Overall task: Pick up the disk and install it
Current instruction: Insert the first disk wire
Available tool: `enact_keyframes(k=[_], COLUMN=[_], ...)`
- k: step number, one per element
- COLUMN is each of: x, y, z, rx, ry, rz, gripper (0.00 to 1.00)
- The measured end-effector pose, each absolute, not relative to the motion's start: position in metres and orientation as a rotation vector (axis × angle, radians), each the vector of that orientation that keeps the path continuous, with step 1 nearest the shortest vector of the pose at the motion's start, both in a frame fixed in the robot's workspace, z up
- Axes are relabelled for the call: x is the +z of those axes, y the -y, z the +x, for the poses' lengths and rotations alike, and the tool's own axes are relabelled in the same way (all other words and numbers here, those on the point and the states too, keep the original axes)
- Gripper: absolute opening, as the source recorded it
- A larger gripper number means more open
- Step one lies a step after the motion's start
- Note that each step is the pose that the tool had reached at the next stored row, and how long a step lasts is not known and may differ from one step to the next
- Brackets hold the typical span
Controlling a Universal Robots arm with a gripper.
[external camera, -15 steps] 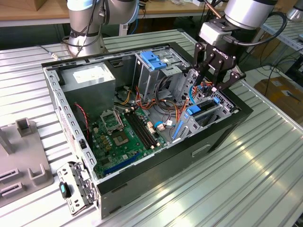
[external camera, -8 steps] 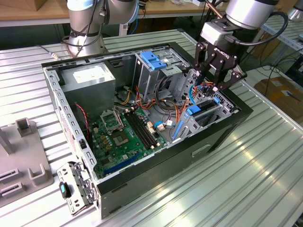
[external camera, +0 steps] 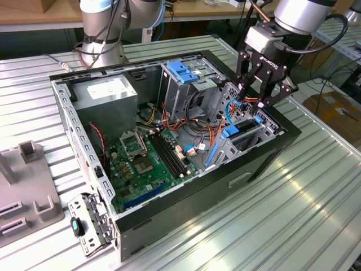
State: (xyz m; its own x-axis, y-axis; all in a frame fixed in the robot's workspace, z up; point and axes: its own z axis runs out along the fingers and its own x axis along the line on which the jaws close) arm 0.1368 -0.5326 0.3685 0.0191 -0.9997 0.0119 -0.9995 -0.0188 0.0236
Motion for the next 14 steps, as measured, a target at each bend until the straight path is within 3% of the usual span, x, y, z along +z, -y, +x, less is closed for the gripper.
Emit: enact_keyframes(k=[14], x=[0.3655], y=[0.5354], z=[0.1368], rx=[-0.012], ry=[2.182], rz=[2.224], gripper=[0.47])
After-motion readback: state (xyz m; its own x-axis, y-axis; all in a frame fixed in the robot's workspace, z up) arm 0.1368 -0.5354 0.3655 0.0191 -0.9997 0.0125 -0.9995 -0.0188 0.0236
